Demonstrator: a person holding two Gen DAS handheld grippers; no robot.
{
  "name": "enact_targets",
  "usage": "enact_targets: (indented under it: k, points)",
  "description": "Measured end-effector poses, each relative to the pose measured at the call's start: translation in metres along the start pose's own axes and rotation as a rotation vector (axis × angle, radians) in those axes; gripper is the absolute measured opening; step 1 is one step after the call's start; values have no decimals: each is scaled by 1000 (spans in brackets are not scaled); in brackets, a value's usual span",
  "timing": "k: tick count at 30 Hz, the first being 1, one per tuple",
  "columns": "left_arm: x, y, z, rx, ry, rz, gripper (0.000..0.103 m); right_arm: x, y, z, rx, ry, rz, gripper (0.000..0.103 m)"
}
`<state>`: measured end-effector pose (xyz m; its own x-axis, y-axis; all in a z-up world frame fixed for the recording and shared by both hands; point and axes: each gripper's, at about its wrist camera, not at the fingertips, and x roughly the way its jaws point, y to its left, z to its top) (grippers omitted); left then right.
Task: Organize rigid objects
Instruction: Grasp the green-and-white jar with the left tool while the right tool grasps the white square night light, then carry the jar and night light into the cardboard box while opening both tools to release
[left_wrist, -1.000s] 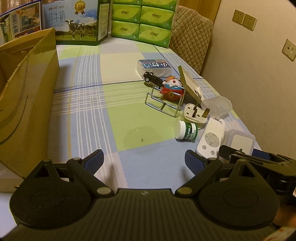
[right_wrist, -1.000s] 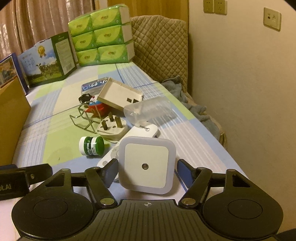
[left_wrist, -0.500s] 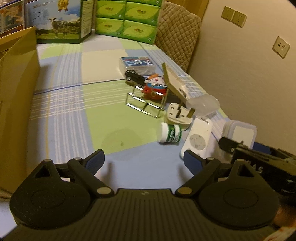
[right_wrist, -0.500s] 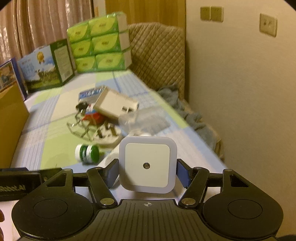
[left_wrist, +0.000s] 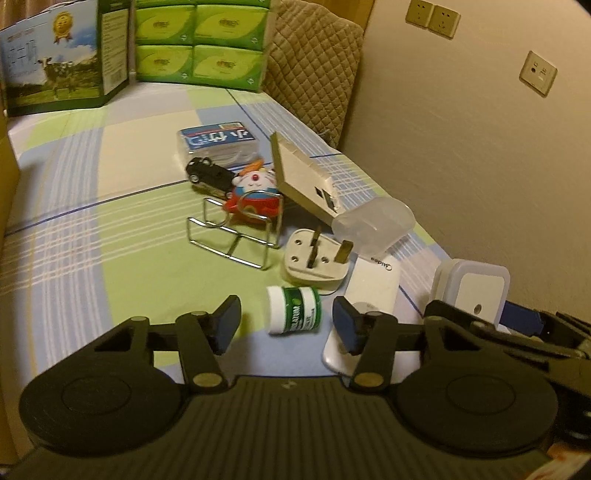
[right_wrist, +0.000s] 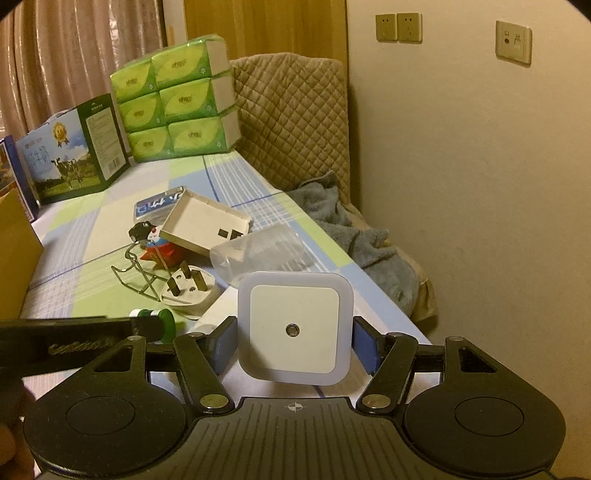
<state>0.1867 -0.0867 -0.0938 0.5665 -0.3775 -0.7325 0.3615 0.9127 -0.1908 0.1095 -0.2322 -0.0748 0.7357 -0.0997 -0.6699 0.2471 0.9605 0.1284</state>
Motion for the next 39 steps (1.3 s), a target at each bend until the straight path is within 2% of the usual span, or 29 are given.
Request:
enact_targets:
  k: [1,3,12,21,27,31,34,39]
  points:
    - [3,-2,1,11,7,-1,42,0,0,0,1,1,0,62]
    - [6,-4,1,26,19,14,28,1,-1,0,3,2,0,62]
    - [-24,4,-5,15,15,42,27,-1,5,0,-5,-1,26,62]
    - [-97,20,0,-27,-65,74,27,-25,25,15,-35,-24,109,62]
    - [-162,38,15,-30,-170,132,27,-57,61,44,-74,-65,247,62]
    - [-208,71,22,-62,-221,204,27,-73,104,62,-125,-80,381,62]
    - [-233,102,22,-76,-236,285,27,-79,145,69,-170,-68,483,62]
    - [-250,163,11,-130,-193,406,27,-80,212,67,-259,-43,596,62]
